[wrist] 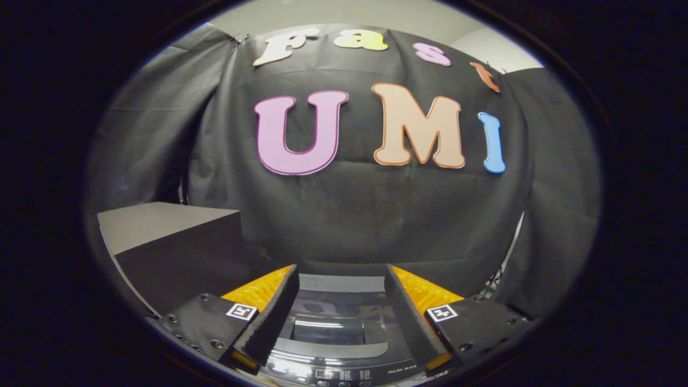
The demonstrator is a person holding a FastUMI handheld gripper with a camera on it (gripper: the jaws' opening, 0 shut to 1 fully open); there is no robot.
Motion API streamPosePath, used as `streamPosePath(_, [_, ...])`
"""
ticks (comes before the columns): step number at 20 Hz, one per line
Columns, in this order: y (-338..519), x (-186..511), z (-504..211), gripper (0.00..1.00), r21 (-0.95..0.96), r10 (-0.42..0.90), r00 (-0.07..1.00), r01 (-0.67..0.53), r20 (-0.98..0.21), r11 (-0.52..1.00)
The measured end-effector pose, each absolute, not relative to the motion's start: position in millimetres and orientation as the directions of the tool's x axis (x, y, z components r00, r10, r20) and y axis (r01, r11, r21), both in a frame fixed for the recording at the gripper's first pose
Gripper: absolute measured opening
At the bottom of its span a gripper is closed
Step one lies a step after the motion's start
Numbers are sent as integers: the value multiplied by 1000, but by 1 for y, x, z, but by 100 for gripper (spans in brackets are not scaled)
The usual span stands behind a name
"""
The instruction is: Put the clothes into the washing machine and then close the washing machine lid.
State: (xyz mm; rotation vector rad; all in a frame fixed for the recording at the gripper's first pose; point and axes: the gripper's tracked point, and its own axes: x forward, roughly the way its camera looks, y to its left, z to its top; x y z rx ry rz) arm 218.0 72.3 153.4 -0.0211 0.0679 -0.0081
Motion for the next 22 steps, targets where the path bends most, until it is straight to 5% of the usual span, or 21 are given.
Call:
streamPosePath(16, [23, 133, 93, 98, -55, 75, 988, -68, 136, 996])
streamPosePath(22, [1, 96, 28, 98, 14, 40, 999, -41, 31, 999])
